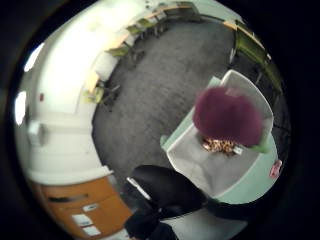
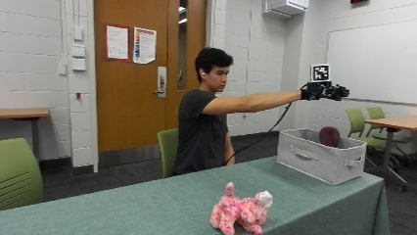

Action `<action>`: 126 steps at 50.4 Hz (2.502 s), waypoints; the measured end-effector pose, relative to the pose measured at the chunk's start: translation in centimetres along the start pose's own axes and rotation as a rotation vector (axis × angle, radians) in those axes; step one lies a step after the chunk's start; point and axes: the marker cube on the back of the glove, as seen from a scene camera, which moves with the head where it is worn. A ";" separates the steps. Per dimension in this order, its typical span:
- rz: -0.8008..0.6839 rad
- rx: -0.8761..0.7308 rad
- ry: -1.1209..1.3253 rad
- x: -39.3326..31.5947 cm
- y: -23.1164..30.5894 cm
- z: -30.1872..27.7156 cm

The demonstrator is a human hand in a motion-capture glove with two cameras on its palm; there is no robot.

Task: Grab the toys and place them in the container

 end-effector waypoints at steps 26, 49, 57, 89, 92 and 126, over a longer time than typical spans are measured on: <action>0.043 0.050 0.159 1.6 3.0 -3.0; 0.385 0.065 0.234 28.9 14.0 -5.6; 0.475 0.045 0.233 35.8 17.3 -4.1; 0.648 -0.182 0.094 54.4 23.3 15.0; 0.662 -0.213 0.074 55.3 23.8 16.6; 0.753 -0.203 0.102 57.0 25.5 20.2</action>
